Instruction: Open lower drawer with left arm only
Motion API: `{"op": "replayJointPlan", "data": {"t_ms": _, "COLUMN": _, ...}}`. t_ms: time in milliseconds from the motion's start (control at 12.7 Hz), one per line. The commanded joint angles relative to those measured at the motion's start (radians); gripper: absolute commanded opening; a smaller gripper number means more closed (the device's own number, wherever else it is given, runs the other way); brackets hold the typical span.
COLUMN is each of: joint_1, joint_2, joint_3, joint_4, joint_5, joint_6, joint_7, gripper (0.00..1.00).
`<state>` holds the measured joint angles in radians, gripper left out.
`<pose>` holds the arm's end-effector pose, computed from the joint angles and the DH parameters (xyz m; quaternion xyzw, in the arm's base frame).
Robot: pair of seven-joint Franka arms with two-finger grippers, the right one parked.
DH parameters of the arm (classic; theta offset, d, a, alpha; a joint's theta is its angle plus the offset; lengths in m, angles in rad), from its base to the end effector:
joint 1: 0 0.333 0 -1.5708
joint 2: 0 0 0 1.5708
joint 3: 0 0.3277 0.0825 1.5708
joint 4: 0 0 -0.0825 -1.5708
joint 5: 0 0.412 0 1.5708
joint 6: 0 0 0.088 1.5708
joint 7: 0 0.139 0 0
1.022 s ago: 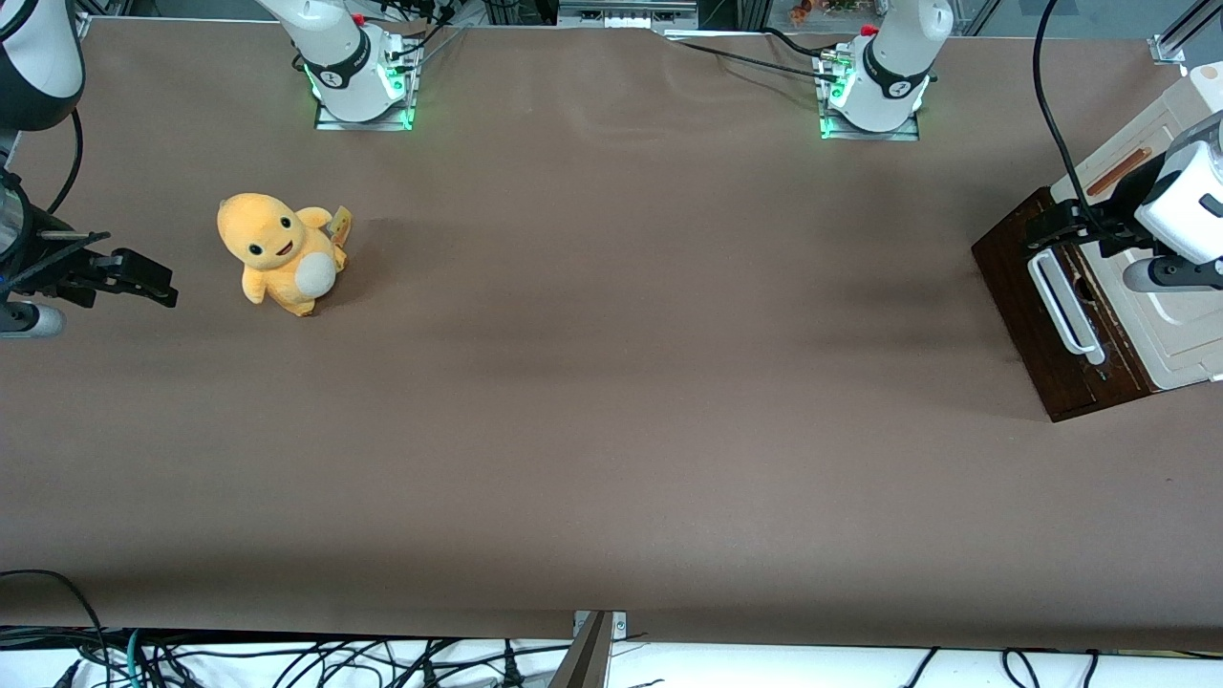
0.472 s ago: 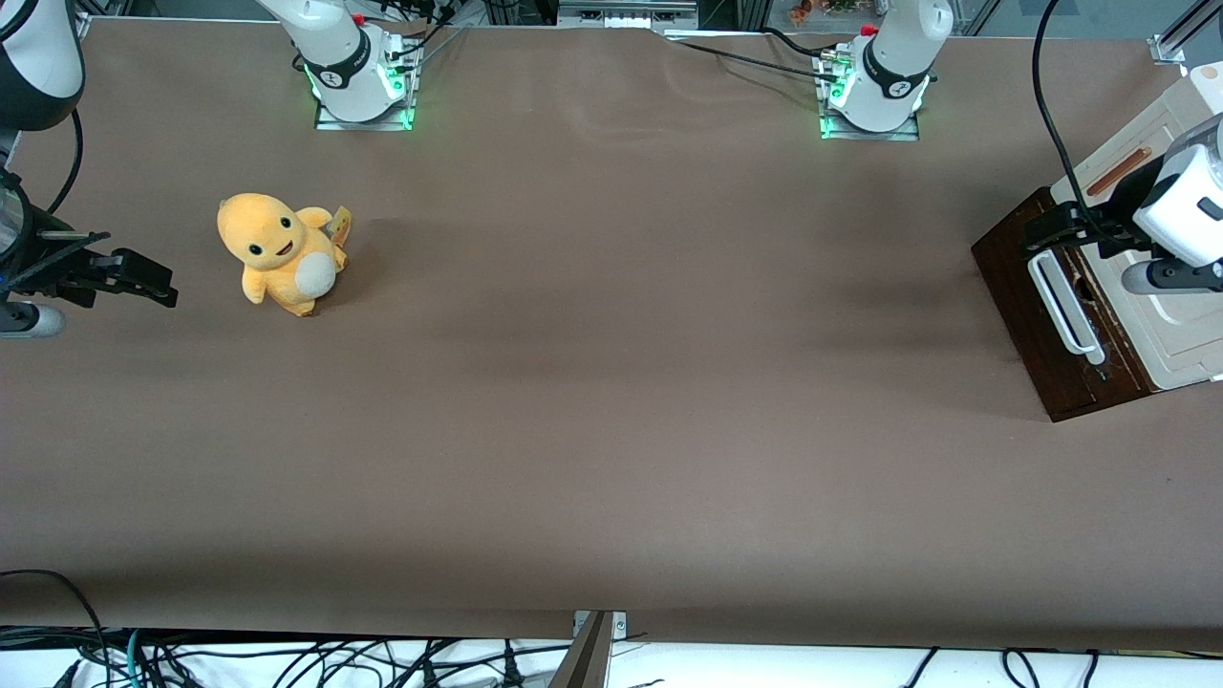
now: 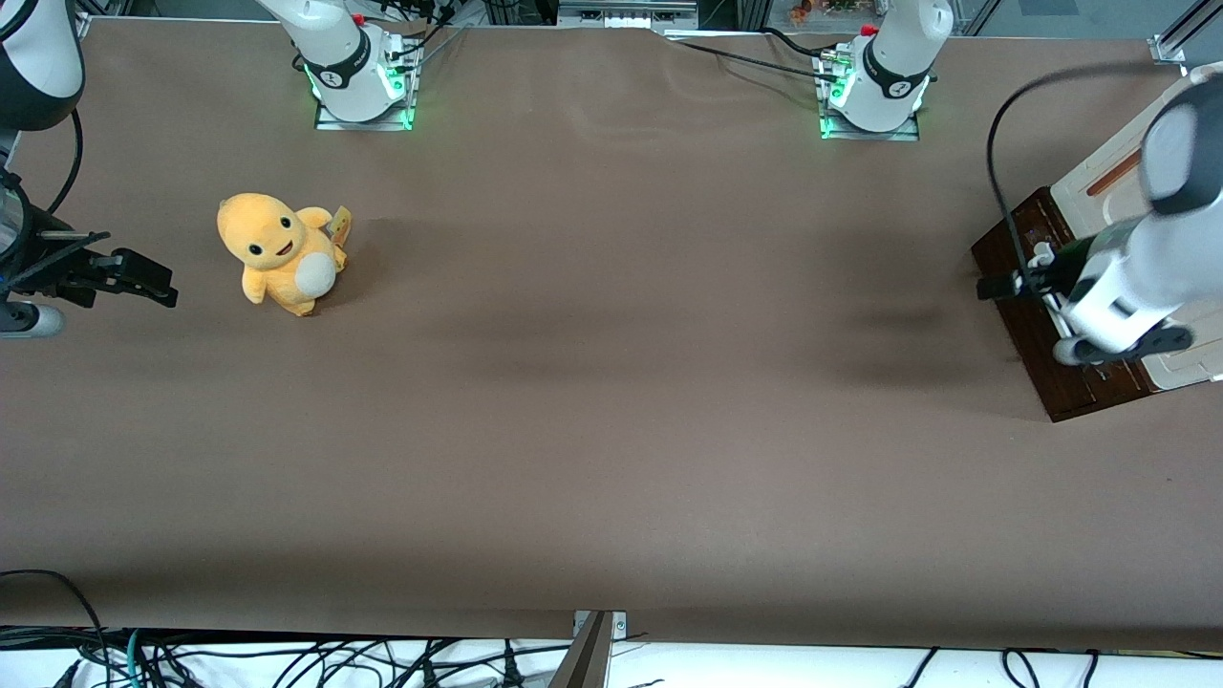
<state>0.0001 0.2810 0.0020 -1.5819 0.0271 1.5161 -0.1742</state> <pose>0.6240 0.0051 0.4247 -0.9812 -0.0851 0.1707 0.0285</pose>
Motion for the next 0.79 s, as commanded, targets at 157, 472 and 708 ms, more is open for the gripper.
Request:
{"op": "replayJointPlan", "data": {"t_ms": 157, "joint_1": -0.032, "joint_2": 0.151, "joint_3": -0.008, "joint_4": 0.014, "joint_5": 0.305, "joint_6": -0.01, "joint_7": -0.091, "gripper": 1.0}}
{"op": "replayJointPlan", "data": {"t_ms": 472, "joint_1": -0.097, "joint_2": 0.291, "joint_3": -0.008, "joint_4": 0.011, "joint_5": 0.65, "joint_6": -0.106, "joint_7": -0.186, "gripper": 1.0}}
{"op": "replayJointPlan", "data": {"t_ms": 708, "joint_1": -0.143, "joint_2": 0.397, "joint_3": -0.008, "joint_4": 0.006, "joint_5": 0.801, "joint_6": -0.204, "joint_7": -0.235, "gripper": 1.0}}
